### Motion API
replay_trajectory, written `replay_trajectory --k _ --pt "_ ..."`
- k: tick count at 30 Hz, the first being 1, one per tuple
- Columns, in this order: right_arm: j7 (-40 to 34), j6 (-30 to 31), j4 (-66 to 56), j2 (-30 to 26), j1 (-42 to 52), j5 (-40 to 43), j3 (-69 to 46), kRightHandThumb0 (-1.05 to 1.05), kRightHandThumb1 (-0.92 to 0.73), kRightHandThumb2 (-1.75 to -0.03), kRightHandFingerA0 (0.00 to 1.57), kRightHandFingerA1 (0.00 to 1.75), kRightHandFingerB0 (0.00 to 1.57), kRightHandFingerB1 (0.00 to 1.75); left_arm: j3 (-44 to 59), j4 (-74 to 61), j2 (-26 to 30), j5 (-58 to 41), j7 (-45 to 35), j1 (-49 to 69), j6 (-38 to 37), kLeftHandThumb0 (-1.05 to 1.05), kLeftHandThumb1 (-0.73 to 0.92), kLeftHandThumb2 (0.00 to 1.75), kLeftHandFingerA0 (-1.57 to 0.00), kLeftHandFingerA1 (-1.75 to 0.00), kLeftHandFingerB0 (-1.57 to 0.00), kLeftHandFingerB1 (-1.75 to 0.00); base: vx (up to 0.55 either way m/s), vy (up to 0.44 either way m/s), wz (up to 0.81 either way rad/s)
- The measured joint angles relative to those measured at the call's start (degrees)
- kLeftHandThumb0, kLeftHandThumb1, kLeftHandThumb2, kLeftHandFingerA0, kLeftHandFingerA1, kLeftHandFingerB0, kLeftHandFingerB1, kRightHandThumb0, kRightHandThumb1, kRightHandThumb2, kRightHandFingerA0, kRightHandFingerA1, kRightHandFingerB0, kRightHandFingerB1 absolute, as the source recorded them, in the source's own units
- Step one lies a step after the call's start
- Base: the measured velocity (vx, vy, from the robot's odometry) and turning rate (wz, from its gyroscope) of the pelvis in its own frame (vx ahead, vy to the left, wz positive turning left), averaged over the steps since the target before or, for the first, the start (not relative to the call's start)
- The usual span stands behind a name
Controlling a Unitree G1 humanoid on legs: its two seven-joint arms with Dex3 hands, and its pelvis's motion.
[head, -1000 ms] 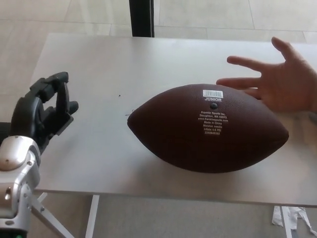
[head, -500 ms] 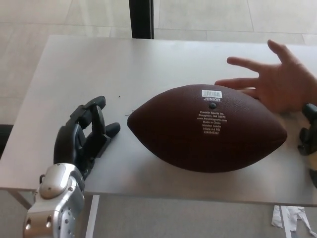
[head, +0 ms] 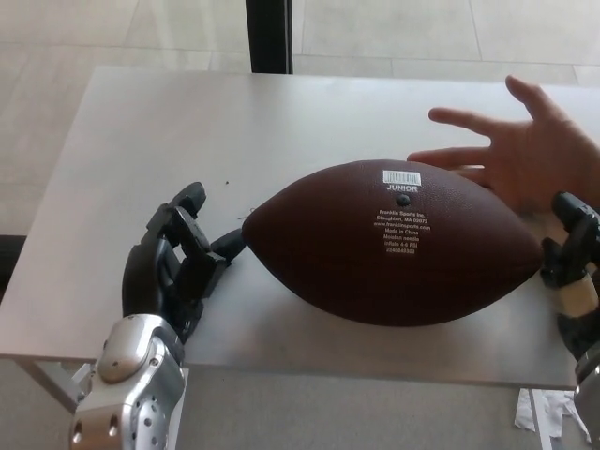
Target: The robot uses both its hands to grab the left and right ends of a football kept in the middle of the desk infront of it, lifts it up and places it in the palm of a person
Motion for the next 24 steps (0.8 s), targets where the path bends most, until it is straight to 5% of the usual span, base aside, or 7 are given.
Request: replay_trajectory --k 5,9,11,17,18,22,24 --pt "0.7 1.8 -2.0 1.2 -0.1 0.9 1.0 -1.03 -0.92 -0.92 0.49 0.53 0.23 0.35 -1.6 1.6 0.0 -0.2 -0.2 -1.8 0.2 -1.05 0.9 1.3 -0.19 -0.55 -0.07 -0.18 0.0 0.0 0.0" --pt "0.8 2.9 -4.0 2.3 -0.4 1.1 2.4 -1.03 -0.92 -0.84 0.47 0.53 0.25 0.33 -4.4 3.6 0.3 0.1 -0.3 -4.6 1.8 -1.05 0.87 1.28 -0.21 -0.57 -0.07 -0.21 0.0 0.0 0.0" --pt "0.9 3.6 -5.1 2.6 -0.8 1.2 3.0 -1.05 -0.9 -1.29 0.47 0.59 0.19 0.43 -5.4 4.9 0.5 0.1 -0.4 -6.4 2.9 -1.05 0.91 0.83 -0.25 -0.55 -0.08 -0.25 0.0 0.0 0.0" --pt "0.7 5.6 -6.9 2.8 -1.2 1.5 2.7 -1.04 -0.92 -0.9 0.47 0.54 0.22 0.34 -8.2 8.3 1.8 1.0 -0.5 -10.9 5.7 -0.96 0.82 1.25 -0.29 -0.61 -0.1 -0.34 0.0 0.0 0.0" --pt "0.7 5.9 -7.0 2.8 -1.2 1.5 2.7 -1.05 -0.87 -1.27 0.43 0.6 0.18 0.43 -8.8 8.4 1.9 1.1 -0.5 -11.2 6.2 -0.96 0.83 1.25 -0.31 -0.63 -0.09 -0.33 0.0 0.0 0.0" --pt "0.2 6.3 -7.1 2.5 -1.2 1.4 2.3 -1.05 -0.86 -1.26 0.39 0.58 0.17 0.42 -11.5 7.8 2.0 1.7 -0.5 -11.4 7.3 -1.05 0.92 0.94 -0.48 -0.69 -0.07 -0.26 0.0 0.0 0.0" --pt "0.1 6.5 -7.2 2.2 -1.2 1.4 2.0 -1.05 -0.87 -1.29 0.34 0.57 0.06 0.27 -12.8 7.6 2.2 2.2 -0.5 -11.3 7.6 -1.04 0.88 1.3 -0.58 -0.78 0.0 -0.24 0.0 0.0 0.0"
